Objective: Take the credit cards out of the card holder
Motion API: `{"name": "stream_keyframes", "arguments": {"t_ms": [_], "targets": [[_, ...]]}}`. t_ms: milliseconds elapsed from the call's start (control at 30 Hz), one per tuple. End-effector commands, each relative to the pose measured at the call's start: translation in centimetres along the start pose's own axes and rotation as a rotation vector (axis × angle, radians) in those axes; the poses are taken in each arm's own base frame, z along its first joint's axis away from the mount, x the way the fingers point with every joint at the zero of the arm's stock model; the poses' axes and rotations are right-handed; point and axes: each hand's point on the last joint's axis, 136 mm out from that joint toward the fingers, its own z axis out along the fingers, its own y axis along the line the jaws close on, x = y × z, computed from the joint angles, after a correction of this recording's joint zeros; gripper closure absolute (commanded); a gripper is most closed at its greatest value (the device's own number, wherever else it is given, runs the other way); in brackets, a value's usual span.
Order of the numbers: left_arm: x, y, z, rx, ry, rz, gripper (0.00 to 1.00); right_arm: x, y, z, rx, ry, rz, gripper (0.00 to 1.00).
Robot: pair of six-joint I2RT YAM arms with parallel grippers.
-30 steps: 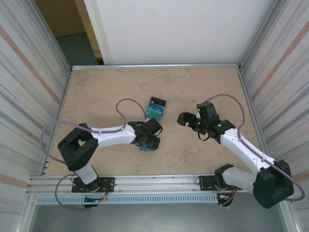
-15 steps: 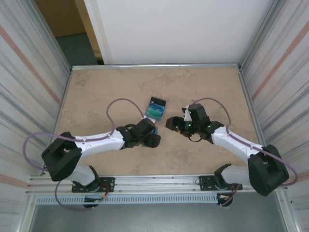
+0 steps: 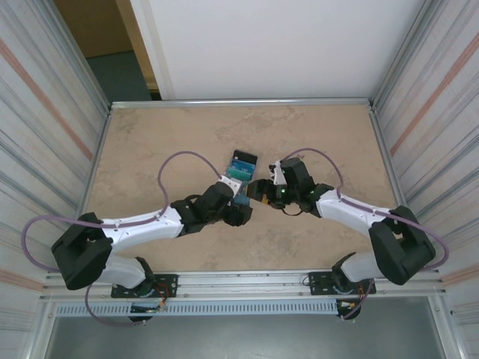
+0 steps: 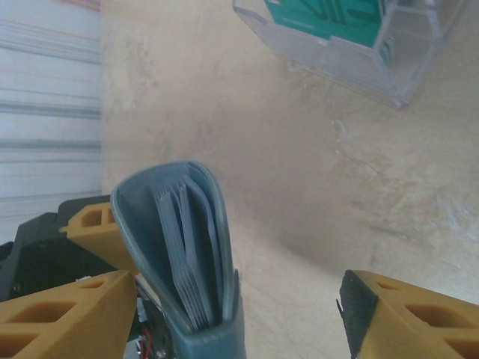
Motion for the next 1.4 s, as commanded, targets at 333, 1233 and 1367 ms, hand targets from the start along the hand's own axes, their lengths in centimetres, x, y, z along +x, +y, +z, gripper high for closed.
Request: {"name": "stream_keyframes", "arguments": {"t_ms": [333, 1233, 1367], "targets": [[-2.9, -1.0, -0.8, 0.049, -0.105, 0.018, 0.22, 0.1, 3.0, 2.5, -0.127, 0.065, 0.01, 0.5], [-7.9, 2.5, -8.9, 0.338, -0.328, -0.098, 0.03, -4.2, 7.8, -6.5, -0.193, -0.108, -0.274, 1.0], [-7.4, 0.9, -9.3, 0.456, -0.299, -0.039, 0.16, -3.6, 10.0, -8.1, -0.279, -0.083, -0.361, 1.0]]}}
